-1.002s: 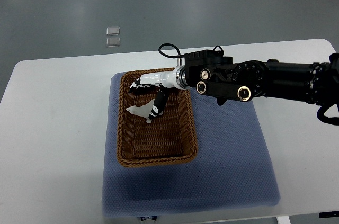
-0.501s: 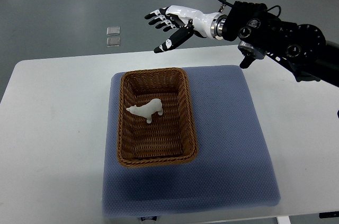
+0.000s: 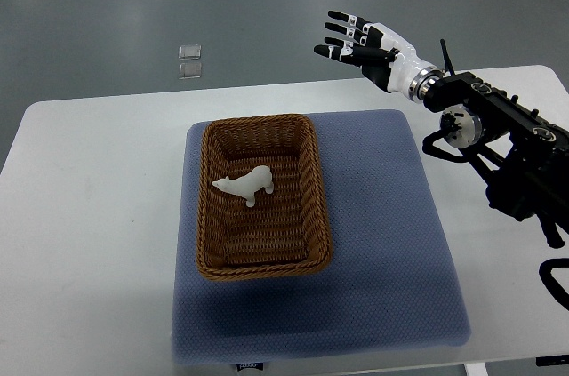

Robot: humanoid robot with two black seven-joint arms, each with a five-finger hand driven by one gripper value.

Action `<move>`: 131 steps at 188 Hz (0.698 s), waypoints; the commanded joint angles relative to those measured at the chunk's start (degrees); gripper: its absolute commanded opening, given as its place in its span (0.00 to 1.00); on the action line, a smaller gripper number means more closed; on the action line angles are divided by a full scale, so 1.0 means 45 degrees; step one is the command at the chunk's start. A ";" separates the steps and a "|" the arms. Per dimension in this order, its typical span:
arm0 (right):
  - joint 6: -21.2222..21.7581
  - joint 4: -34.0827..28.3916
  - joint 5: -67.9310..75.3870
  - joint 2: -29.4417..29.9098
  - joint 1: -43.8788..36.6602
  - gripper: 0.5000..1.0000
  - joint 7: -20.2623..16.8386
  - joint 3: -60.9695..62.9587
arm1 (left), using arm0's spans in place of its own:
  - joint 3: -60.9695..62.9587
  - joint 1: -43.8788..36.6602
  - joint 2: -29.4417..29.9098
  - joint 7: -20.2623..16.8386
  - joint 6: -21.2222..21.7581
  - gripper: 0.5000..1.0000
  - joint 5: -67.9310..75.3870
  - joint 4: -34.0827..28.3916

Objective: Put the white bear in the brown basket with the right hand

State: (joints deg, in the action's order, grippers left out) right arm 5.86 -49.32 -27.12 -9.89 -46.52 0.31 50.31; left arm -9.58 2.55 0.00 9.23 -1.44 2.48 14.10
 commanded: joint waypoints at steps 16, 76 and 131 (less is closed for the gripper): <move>-0.0014 0.0042 0.2510 0.0010 0.0358 0.85 0.0008 0.0109 | -0.0020 -0.0001 0.0000 0.0000 0.0007 1.00 -0.0003 -0.0047; 0.0201 0.0608 0.3701 0.0030 0.0592 0.85 0.1297 0.0500 | -0.0020 -0.0021 0.0000 -0.0020 0.0007 1.00 -0.0023 -0.0086; 0.0494 0.0745 0.5614 0.0205 0.0651 0.85 0.1278 0.0519 | -0.0001 -0.0021 0.0000 0.0000 0.0007 1.00 -0.0023 -0.0086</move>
State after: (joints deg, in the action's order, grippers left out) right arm 7.09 -46.30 -5.81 -9.06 -43.66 6.23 52.61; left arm -9.67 2.46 0.00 9.23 -1.41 2.36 13.85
